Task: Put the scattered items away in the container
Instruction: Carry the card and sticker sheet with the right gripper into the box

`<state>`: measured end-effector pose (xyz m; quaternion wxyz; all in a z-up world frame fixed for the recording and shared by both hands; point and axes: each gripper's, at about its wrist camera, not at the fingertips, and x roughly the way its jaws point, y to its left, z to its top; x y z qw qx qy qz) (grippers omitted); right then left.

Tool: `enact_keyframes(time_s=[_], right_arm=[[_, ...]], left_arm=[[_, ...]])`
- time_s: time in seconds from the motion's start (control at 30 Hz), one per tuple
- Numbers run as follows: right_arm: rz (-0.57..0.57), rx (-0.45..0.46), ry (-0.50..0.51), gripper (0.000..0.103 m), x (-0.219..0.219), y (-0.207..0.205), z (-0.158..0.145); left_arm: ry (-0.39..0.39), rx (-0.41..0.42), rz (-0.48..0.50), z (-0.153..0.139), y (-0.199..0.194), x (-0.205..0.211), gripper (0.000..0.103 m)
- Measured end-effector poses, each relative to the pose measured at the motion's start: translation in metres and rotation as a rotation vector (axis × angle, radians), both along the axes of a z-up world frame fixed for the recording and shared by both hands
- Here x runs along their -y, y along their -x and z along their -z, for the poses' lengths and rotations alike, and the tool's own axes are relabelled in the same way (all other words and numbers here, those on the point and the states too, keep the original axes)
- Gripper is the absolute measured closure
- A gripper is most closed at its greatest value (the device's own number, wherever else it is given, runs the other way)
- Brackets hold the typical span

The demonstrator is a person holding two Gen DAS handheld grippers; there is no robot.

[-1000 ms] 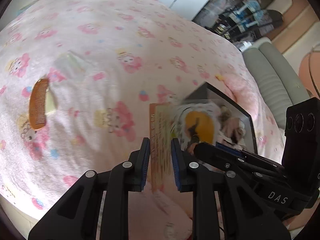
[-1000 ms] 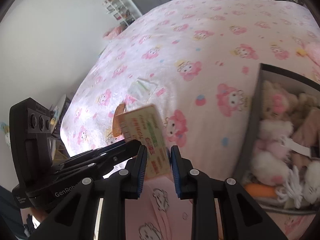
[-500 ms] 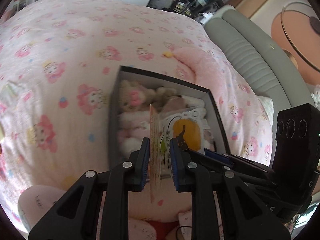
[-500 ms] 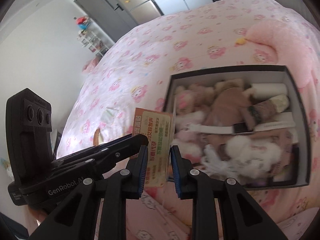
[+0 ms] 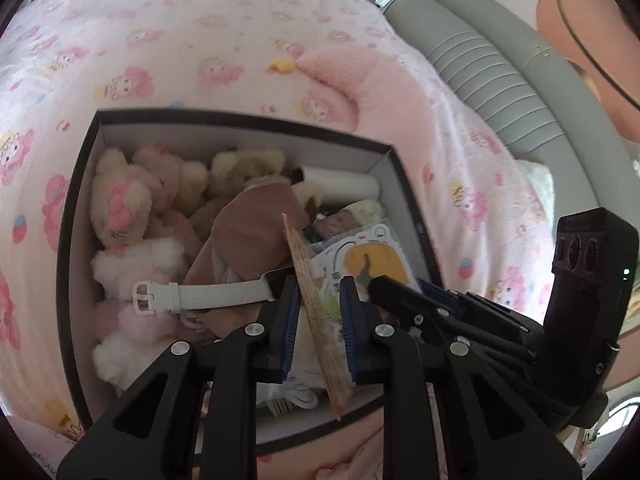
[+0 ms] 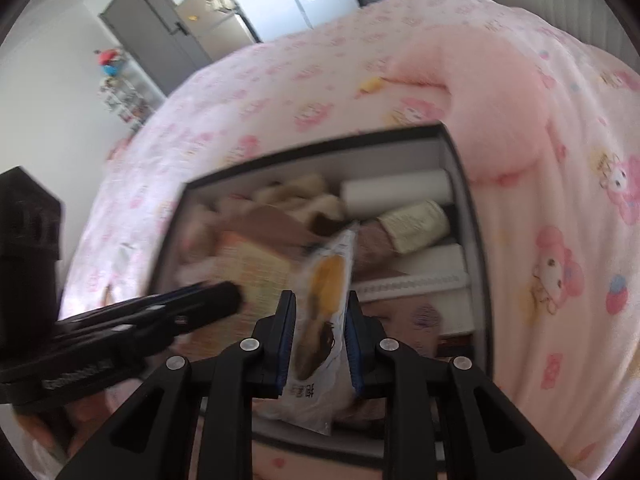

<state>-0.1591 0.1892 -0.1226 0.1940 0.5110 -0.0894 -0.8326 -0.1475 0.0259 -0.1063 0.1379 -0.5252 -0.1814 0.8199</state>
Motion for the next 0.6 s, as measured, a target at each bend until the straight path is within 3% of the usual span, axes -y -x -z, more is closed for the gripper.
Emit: enact_keyframes(time_s=[0.13, 0.23, 0.33, 0.4, 0.47, 0.6], right_arm=[[0.077, 0.017, 0.058, 0.082, -0.023, -0.004, 0.01], [0.127, -0.098, 0.047, 0.082, -0.031, -0.02, -0.012], [0.146, -0.177, 0.025, 0.082, -0.031, -0.027, -0.022], [0.133, -0.16, 0.006, 0.082, -0.028, -0.025, -0.017], [0.106, -0.115, 0.02, 0.082, -0.024, -0.025, -0.012], [0.041, -0.062, 0.036, 0.082, -0.019, -0.032, -0.006]], left_arm=[[0.046, -0.03, -0.062, -0.003, -0.012, 0.01, 0.085], [0.012, -0.051, -0.113, -0.007, -0.031, 0.018, 0.085], [0.014, -0.027, -0.093, 0.001, -0.03, 0.01, 0.085], [0.047, 0.004, -0.09, 0.007, -0.025, 0.003, 0.085], [0.025, 0.029, -0.056, 0.013, -0.022, -0.005, 0.085], [0.059, 0.025, -0.023, 0.014, -0.023, -0.019, 0.085]])
